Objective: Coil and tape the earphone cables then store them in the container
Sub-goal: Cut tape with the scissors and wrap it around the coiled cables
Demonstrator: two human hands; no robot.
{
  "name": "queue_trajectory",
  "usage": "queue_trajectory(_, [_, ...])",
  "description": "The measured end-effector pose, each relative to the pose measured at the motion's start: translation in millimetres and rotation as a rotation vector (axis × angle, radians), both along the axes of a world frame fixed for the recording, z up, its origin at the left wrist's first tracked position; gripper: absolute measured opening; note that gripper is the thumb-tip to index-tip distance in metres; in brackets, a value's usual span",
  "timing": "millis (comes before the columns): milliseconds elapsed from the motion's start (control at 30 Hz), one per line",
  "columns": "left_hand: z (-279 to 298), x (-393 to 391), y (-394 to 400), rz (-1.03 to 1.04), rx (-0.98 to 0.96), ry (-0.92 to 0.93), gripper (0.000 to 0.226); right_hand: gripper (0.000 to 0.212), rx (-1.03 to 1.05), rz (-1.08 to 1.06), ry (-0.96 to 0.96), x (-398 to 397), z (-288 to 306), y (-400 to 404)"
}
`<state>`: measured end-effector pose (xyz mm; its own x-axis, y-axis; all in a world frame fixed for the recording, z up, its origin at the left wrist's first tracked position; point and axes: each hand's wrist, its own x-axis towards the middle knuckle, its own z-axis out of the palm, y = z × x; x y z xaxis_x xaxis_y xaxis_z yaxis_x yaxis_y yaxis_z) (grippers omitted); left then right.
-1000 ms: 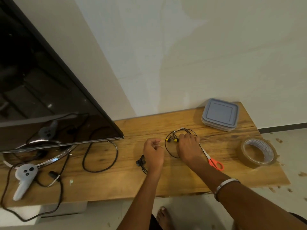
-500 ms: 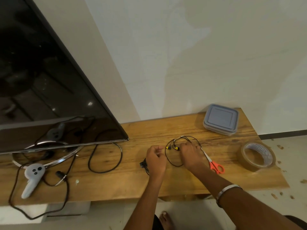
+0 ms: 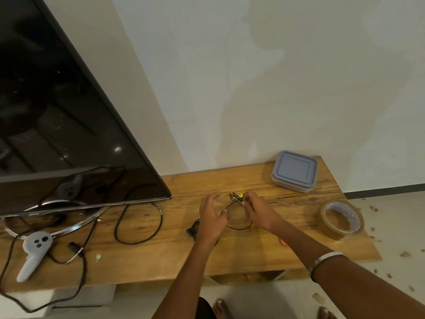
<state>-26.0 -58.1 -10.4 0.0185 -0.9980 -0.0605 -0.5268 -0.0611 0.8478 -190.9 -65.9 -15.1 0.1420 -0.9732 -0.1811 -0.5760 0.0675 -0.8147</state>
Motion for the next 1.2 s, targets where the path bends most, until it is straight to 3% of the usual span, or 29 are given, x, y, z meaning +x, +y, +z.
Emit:
queue_trajectory(100, [-2,-4,-2,-0.026,0.135,-0.078,0.051,0.006,-0.032,-0.042,-0.064,-12,12,0])
queue_trajectory(200, [-5,-12,0,-0.005,0.295,-0.100,0.048,0.004,-0.054,-0.023,0.038,-18,16,6])
queue_trajectory(267, [-4,-20,3,0.054,0.414,0.014,0.043,0.007,-0.062,-0.006,0.125,-15,10,13])
queue_trajectory(367, [-1,-32,8,0.171,0.567,0.344,0.022,0.007,-0.072,0.054,0.208,-8,-5,27])
queue_trajectory(467, [-8,-34,8,0.193,0.554,0.483,0.029,0.004,-0.025,0.124,0.208,-3,-12,35])
queue_trajectory(633, [-19,-30,2,0.101,0.546,0.296,0.030,0.013,-0.085,0.210,0.175,-5,-20,37])
queue_trajectory(733, [-22,-26,2,0.049,0.432,0.153,0.034,0.017,-0.126,0.243,0.207,-13,-13,35])
queue_trajectory(867, [-14,-24,7,-0.103,0.341,0.115,0.039,0.007,-0.285,0.033,0.175,-26,-4,28])
queue_trajectory(900, [-12,-23,7,-0.132,0.326,0.099,0.040,0.013,-0.308,0.002,0.202,-28,-2,26])
queue_trajectory(1000, [-8,-22,7,-0.194,0.304,0.090,0.038,0.042,-0.226,0.095,0.324,-28,1,19])
queue_trajectory(1100, [-1,-20,11,-0.245,0.313,0.081,0.037,0.032,-0.129,0.158,0.435,-23,6,15])
queue_trajectory(1200, [4,-16,15,-0.255,0.331,0.072,0.036,0.023,-0.089,0.140,0.367,-24,13,17])
